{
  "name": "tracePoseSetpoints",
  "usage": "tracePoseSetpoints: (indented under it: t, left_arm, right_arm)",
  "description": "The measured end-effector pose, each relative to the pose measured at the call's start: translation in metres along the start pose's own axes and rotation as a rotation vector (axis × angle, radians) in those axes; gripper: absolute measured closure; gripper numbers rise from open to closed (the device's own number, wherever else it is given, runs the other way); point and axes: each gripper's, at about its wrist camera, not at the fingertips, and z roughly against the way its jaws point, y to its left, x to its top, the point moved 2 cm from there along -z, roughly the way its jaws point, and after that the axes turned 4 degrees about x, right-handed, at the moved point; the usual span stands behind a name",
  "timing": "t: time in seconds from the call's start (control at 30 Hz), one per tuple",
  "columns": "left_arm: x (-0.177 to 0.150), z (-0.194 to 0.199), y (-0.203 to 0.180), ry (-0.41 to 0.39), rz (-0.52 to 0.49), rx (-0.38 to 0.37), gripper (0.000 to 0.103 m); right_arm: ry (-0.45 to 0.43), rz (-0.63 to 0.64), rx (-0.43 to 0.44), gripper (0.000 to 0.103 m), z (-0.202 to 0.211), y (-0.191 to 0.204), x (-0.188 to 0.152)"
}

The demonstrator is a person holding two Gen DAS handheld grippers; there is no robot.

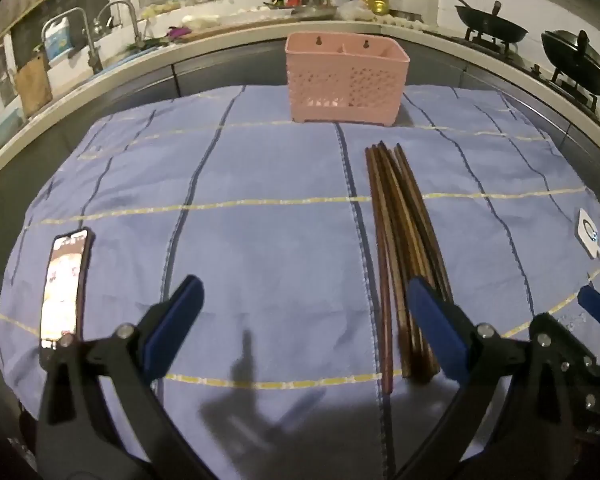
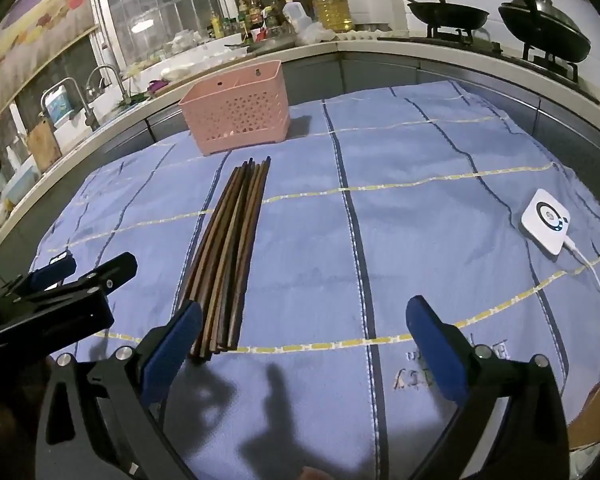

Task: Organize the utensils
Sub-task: 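Move both tools toward the bundle of brown chopsticks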

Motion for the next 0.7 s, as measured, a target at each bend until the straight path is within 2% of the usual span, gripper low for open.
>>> tracePoseSetpoints:
  t: [0.07, 0.13, 0.3, 0.5, 0.7]
  left_arm:
    - [-0.008, 0.002, 0.0, 0.001, 0.008, -0.004, 0.005]
    - [0.004, -0.003, 0.009, 0.031, 0.011, -0.014, 0.005]
    - [0.012, -0.003, 0.007, 0.063, 0.015, -0.022, 0.005]
    - [0.013, -0.001, 0.007, 0.073, 0.02, -0.018, 0.005]
    - [0.014, 0.004, 0.008, 0.06, 0.024, -0.001, 0.005]
  right_arm:
    - [0.0, -0.01, 0.003, 0.003, 0.003, -0.001, -0.001]
    - [0.004, -0.02, 0.01, 0.003, 0.004, -0.003, -0.002]
    - [0.01, -0.034, 0.037, 0.003, 0.004, -0.004, -0.002]
    - [0.011, -0.03, 0.056, 0.003, 0.005, 0.001, -0.004]
    - [0.033, -0.078, 0.143, 0.003, 0.006, -0.003, -0.011]
